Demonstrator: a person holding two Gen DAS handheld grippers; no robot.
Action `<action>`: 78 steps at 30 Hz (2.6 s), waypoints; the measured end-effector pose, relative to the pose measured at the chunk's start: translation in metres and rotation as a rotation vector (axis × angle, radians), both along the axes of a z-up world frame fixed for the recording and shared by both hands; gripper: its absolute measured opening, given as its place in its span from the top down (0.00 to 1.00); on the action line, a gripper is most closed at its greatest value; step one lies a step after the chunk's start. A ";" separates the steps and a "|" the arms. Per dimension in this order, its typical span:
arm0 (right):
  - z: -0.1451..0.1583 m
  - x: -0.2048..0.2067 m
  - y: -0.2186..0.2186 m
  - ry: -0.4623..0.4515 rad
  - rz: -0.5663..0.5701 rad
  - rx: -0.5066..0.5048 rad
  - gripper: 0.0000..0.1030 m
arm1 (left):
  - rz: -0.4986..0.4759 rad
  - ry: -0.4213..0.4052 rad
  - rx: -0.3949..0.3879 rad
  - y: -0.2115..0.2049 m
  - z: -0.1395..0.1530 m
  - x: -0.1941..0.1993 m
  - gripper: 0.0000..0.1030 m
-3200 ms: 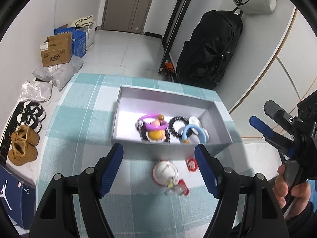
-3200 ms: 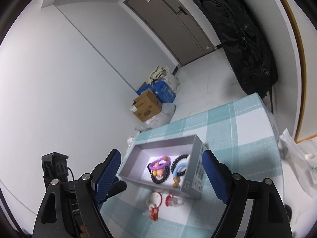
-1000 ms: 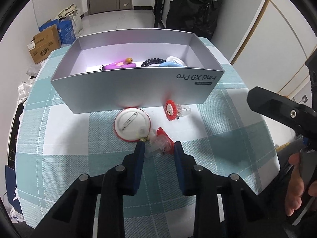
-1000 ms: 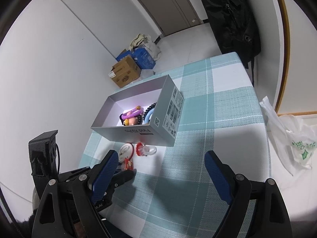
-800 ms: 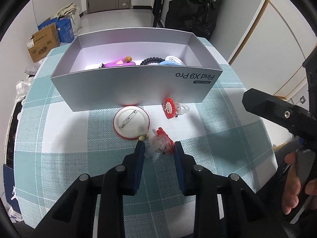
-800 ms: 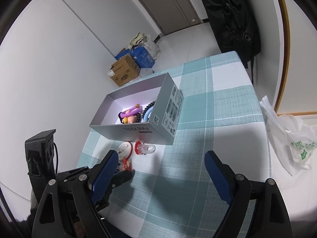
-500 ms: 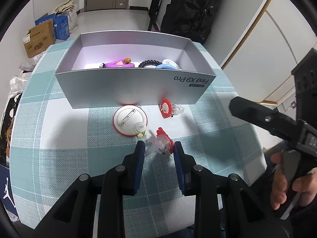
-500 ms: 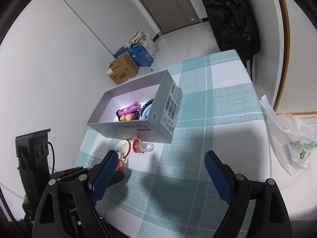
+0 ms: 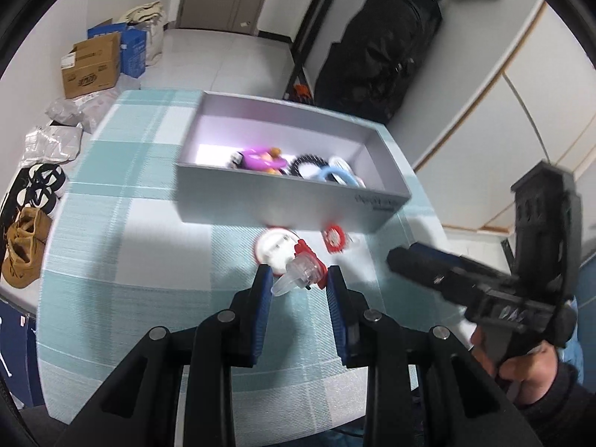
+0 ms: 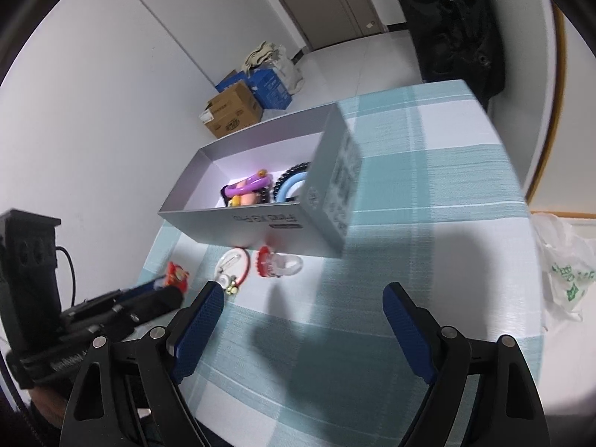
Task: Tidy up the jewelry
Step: 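Grasp the red flower pacifier with the right gripper while the left holds its clip, then lower both pacifiers into the silver box and open both grippers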
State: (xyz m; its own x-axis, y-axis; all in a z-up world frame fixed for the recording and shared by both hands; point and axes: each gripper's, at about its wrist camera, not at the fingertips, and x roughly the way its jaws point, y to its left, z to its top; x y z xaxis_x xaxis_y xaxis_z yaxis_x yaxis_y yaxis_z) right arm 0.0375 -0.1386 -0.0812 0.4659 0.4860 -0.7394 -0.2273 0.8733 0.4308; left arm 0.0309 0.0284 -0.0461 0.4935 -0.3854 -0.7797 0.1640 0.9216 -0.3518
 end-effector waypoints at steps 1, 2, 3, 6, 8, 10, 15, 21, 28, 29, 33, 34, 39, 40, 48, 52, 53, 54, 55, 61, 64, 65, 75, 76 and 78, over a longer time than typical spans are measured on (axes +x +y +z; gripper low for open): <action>-0.001 0.001 0.004 -0.002 0.010 -0.004 0.18 | 0.007 -0.007 -0.005 0.004 0.003 0.000 0.77; -0.001 0.001 0.009 -0.006 0.022 -0.010 0.19 | 0.011 -0.012 -0.009 0.006 0.004 0.000 0.77; -0.002 0.002 0.014 -0.010 0.033 -0.019 0.20 | 0.017 -0.018 -0.011 0.008 0.005 0.000 0.77; -0.005 0.005 0.028 -0.027 0.053 -0.063 0.26 | 0.031 -0.027 -0.021 0.015 0.007 -0.002 0.77; -0.008 0.007 0.036 -0.027 0.054 -0.083 0.31 | 0.041 -0.024 -0.036 0.020 0.007 0.000 0.77; -0.009 0.008 0.041 -0.044 0.053 -0.102 0.33 | 0.051 -0.016 -0.049 0.024 0.006 0.003 0.77; -0.010 0.010 0.053 -0.073 0.038 -0.147 0.45 | 0.057 -0.006 -0.080 0.033 0.007 0.005 0.77; -0.013 0.009 0.066 -0.118 0.024 -0.256 0.61 | 0.053 -0.014 -0.079 0.035 0.009 0.005 0.77; -0.013 0.013 0.062 -0.111 0.019 -0.278 0.73 | 0.057 -0.002 -0.083 0.034 0.008 0.008 0.77; -0.013 0.013 0.060 -0.108 0.020 -0.267 0.73 | 0.058 -0.003 -0.082 0.033 0.008 0.008 0.77; -0.010 0.012 0.054 -0.093 0.017 -0.228 0.73 | 0.069 0.001 -0.079 0.031 0.008 0.008 0.77; -0.009 0.011 0.053 -0.091 0.016 -0.217 0.73 | 0.071 -0.003 -0.076 0.031 0.009 0.008 0.77; 0.003 0.003 0.045 -0.111 0.021 -0.149 0.73 | 0.075 -0.019 -0.059 0.026 0.012 0.008 0.77; 0.007 0.001 0.044 -0.119 0.023 -0.134 0.73 | 0.076 -0.021 -0.055 0.025 0.012 0.008 0.77; 0.043 -0.012 0.044 -0.239 0.102 -0.018 0.73 | 0.085 -0.048 -0.027 0.016 0.014 0.011 0.77; 0.059 -0.017 0.045 -0.295 0.131 0.020 0.73 | 0.084 -0.079 -0.013 0.013 0.019 0.015 0.77; 0.061 -0.016 0.044 -0.302 0.134 0.025 0.73 | 0.082 -0.082 -0.013 0.012 0.019 0.016 0.77; 0.063 -0.015 0.044 -0.308 0.135 0.032 0.73 | 0.083 -0.087 -0.010 0.011 0.020 0.017 0.77; 0.065 -0.013 0.044 -0.311 0.134 0.039 0.73 | 0.082 -0.093 -0.006 0.011 0.021 0.019 0.77; 0.071 -0.001 0.041 -0.335 0.183 0.091 0.72 | 0.083 -0.117 -0.009 0.011 0.022 0.030 0.77; 0.070 0.008 0.041 -0.330 0.179 0.100 0.72 | 0.081 -0.118 -0.027 0.010 0.024 0.038 0.77; 0.069 0.010 0.041 -0.324 0.174 0.099 0.72 | 0.079 -0.120 -0.025 0.008 0.024 0.041 0.77; 0.057 0.041 0.034 -0.269 0.139 0.117 0.72 | 0.058 -0.084 -0.017 0.001 0.015 0.073 0.77; 0.056 0.043 0.033 -0.264 0.135 0.118 0.72 | 0.056 -0.083 -0.015 0.001 0.015 0.075 0.77; 0.054 0.049 0.032 -0.252 0.129 0.116 0.72 | 0.052 -0.078 -0.020 0.001 0.014 0.078 0.77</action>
State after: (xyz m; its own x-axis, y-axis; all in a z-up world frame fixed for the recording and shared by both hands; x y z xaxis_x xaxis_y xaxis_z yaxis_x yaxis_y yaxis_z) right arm 0.0860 -0.1068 -0.0274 0.5566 0.6279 -0.5440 -0.4461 0.7783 0.4420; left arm 0.1092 0.0292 -0.0322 0.5720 -0.3729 -0.7306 0.1438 0.9225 -0.3582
